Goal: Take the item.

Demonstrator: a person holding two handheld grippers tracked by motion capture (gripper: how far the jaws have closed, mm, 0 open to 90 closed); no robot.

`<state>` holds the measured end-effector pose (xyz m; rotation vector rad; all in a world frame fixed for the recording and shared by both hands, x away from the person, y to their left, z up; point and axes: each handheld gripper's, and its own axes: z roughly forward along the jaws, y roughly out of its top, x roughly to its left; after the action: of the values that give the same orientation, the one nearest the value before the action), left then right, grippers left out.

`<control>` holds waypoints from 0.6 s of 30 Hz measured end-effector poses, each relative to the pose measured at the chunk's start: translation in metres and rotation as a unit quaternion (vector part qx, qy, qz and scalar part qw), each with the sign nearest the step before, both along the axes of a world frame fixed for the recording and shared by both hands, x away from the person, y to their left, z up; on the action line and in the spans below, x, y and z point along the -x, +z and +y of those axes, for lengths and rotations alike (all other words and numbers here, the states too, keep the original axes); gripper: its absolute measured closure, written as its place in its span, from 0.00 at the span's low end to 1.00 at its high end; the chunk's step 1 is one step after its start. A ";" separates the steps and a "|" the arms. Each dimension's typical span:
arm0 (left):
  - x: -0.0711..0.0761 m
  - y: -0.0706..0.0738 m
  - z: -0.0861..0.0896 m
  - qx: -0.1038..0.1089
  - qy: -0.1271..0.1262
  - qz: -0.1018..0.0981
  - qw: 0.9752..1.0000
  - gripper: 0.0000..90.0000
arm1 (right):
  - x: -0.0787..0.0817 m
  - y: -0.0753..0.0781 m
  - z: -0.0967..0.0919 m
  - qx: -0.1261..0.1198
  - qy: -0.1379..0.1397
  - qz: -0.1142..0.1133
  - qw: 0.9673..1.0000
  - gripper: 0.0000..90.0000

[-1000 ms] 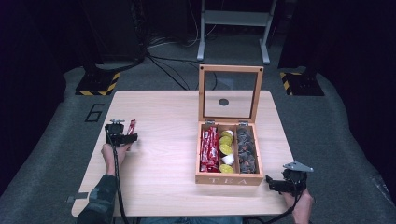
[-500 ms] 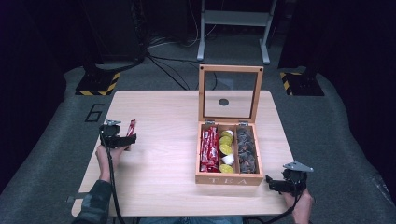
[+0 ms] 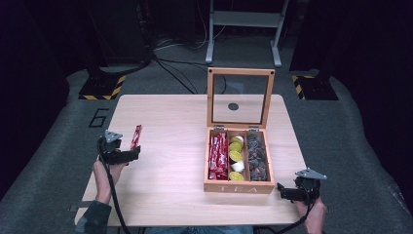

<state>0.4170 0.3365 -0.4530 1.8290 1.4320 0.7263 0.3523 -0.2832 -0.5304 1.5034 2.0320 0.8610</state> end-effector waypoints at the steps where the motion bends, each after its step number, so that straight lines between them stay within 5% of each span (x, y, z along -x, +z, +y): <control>1: 0.005 0.000 0.000 -0.002 -0.002 -0.003 1.000 0.08 | 0.000 0.000 0.000 0.000 0.001 0.000 1.000 0.00; 9: 0.037 -0.004 0.002 -0.016 -0.012 -0.010 1.000 0.05 | 0.000 0.000 0.000 -0.001 -0.001 0.000 1.000 0.00; 18: 0.061 -0.029 0.005 -0.037 -0.012 0.001 0.999 0.03 | 0.000 0.000 0.000 0.001 0.000 0.001 1.000 0.00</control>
<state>0.3564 0.3419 -0.4821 1.9014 1.3988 0.7738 0.3522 -0.2833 -0.5304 1.5029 2.0337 0.8589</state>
